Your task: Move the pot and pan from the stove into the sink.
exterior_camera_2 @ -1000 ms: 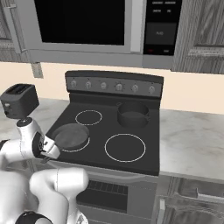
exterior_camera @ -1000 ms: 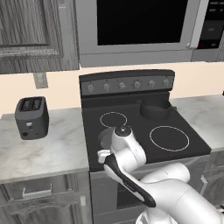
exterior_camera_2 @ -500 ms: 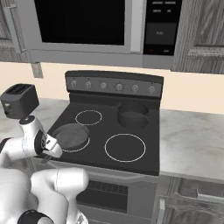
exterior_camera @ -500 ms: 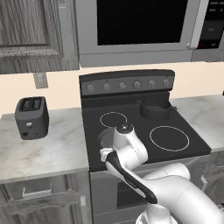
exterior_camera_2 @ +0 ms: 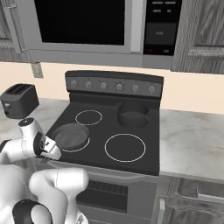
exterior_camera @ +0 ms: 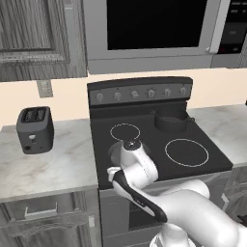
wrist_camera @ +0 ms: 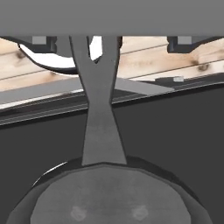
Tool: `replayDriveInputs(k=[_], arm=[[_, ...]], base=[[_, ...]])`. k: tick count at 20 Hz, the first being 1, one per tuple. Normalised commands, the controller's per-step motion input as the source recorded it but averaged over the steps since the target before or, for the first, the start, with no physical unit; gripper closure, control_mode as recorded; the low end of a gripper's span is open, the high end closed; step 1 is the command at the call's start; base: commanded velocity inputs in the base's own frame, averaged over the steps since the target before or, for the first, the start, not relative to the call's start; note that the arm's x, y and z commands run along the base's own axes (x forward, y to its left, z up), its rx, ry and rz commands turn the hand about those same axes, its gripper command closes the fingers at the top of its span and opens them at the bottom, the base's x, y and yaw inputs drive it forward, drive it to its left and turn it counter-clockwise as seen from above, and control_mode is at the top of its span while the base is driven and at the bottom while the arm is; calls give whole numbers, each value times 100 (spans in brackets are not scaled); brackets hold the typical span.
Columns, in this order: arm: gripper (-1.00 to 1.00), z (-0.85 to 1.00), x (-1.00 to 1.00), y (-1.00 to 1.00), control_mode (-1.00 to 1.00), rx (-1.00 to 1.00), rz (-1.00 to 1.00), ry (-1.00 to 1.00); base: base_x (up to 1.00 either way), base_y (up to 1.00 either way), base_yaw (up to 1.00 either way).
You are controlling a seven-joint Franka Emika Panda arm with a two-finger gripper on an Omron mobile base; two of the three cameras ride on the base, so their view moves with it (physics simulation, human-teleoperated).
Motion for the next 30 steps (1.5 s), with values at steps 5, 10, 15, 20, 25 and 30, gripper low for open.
replayDriveInputs(k=[5,10,15,20,25,30], arm=[[-100,-48,0,-20,-100,0,0,0],[-100,-42,4,-35,-100,4,0,-2],[-100,-23,2,-23,-100,3,0,-1],[100,-1,0,0,-100,0,0,0],[100,0,0,0,-100,0,0,0],[100,10,0,0,-100,2,-1,0]], base=[[0,0,0],[0,0,0],[0,0,0],[0,0,0],[0,0,0],[0,0,0]])
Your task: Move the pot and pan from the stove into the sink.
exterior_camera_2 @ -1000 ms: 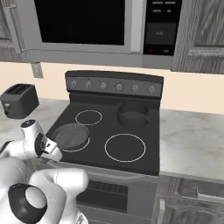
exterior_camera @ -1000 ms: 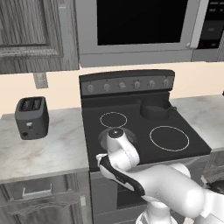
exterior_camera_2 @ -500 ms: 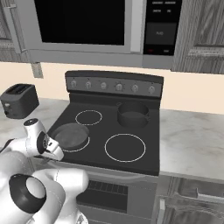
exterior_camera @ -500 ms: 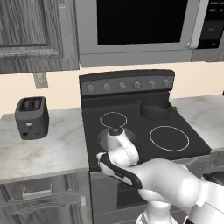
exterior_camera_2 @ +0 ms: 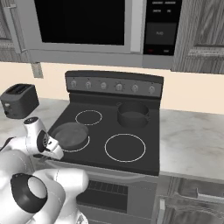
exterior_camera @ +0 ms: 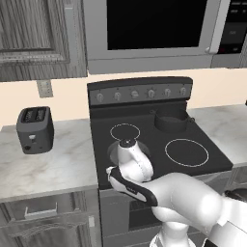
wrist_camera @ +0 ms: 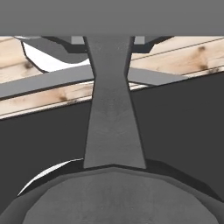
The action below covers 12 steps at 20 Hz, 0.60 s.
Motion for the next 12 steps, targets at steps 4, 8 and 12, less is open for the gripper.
replayDriveInputs(k=[4,8,12], arm=[[100,25,3,0,-100,3,-5,2],[100,39,0,-3,-100,5,-6,0],[100,38,0,0,-100,1,-8,0]], base=[[0,0,0],[0,0,0],[0,0,0]])
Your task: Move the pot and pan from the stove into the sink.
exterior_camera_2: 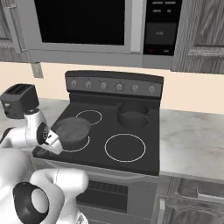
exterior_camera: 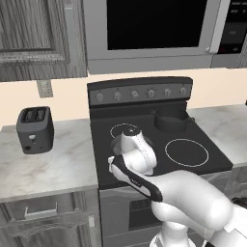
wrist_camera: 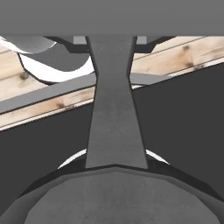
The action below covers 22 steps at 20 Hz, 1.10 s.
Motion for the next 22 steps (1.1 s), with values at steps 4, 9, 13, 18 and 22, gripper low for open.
replayDriveInputs(k=[4,9,13,18,22], arm=[[100,52,-1,-1,-100,3,-6,0],[100,59,-11,-12,-100,6,-4,-1],[100,59,-28,-17,-100,7,-2,-3],[100,46,-54,-29,-100,7,-1,-12],[100,26,-89,-32,-100,7,0,-23]], base=[[0,0,0],[0,0,0],[0,0,0],[0,0,0],[0,0,0]])
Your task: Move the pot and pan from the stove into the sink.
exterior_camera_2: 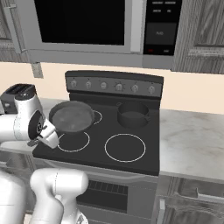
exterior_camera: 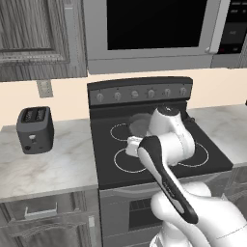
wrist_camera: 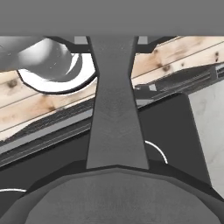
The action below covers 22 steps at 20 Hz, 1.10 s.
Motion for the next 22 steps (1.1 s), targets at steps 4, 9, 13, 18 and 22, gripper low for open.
replayDriveInputs(k=[4,9,13,18,22], arm=[[100,24,-100,-25,-100,5,0,-27],[100,31,-99,-17,-100,2,0,-19],[100,8,-48,-5,-100,0,1,-6],[100,0,-2,0,-100,0,0,-1],[100,0,-2,0,-100,0,0,0]], base=[[0,0,0],[0,0,0],[0,0,0],[0,0,0],[0,0,0]])
